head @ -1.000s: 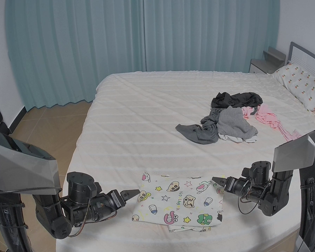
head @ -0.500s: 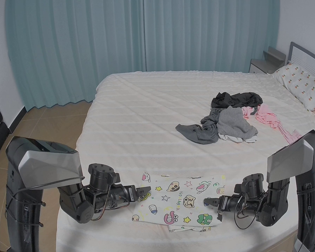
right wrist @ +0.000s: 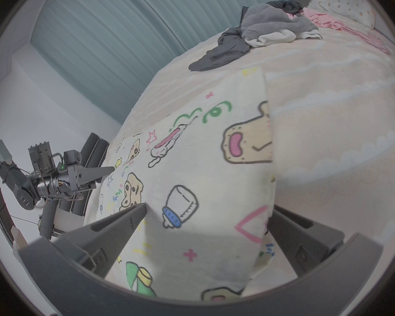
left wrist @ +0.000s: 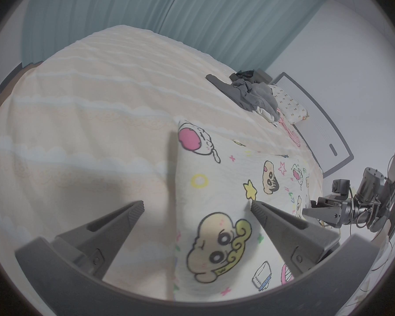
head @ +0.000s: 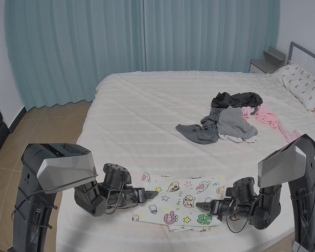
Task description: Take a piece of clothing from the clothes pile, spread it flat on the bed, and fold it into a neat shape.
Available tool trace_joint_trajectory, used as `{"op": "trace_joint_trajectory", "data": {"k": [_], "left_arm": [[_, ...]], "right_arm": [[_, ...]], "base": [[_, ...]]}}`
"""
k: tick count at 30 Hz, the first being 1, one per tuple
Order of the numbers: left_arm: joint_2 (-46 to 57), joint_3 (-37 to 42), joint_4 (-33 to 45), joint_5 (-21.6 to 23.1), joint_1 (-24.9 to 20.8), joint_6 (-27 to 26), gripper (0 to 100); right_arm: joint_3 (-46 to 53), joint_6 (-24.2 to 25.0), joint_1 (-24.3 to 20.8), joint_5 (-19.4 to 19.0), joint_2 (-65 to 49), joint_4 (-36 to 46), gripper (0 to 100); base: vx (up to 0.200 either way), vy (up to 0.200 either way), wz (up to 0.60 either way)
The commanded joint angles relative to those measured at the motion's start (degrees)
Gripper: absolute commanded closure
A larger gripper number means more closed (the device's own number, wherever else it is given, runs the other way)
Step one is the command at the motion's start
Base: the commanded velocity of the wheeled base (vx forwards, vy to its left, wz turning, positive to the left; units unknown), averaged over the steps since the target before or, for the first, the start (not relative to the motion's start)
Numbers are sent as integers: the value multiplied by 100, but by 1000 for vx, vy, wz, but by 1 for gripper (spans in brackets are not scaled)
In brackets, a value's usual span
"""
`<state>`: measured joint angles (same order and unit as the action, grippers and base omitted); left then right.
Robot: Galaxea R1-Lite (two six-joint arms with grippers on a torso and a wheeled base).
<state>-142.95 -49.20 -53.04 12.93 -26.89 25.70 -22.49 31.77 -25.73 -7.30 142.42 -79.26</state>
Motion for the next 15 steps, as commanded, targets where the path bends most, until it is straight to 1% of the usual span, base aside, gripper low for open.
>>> {"op": "trace_joint_trajectory", "data": {"k": [1, 2, 3, 7, 13, 15], "left_arm": [[-23, -248, 136, 7, -158, -12, 0], [-5, -248, 189, 16, -176, -12, 0], [4, -248, 215, 25, -194, -12, 100], [65, -142, 224, 51, -299, 14, 100], [276, 104, 119, 43, -343, 49, 100], [346, 174, 119, 43, -343, 93, 100]], "right_arm": [[-141, 5, -125, 27, -13, 253, 0], [-203, 5, -142, 36, -13, 315, 100], [-247, 14, -151, 53, -13, 350, 100], [-379, 22, -151, 168, 22, 315, 100], [-335, 304, -125, 150, -118, 297, 100], [-308, 330, -116, 150, -153, 297, 100]], "base": [[0, 0, 0], [0, 0, 0], [0, 0, 0], [0, 0, 0], [0, 0, 0], [0, 0, 0]]}}
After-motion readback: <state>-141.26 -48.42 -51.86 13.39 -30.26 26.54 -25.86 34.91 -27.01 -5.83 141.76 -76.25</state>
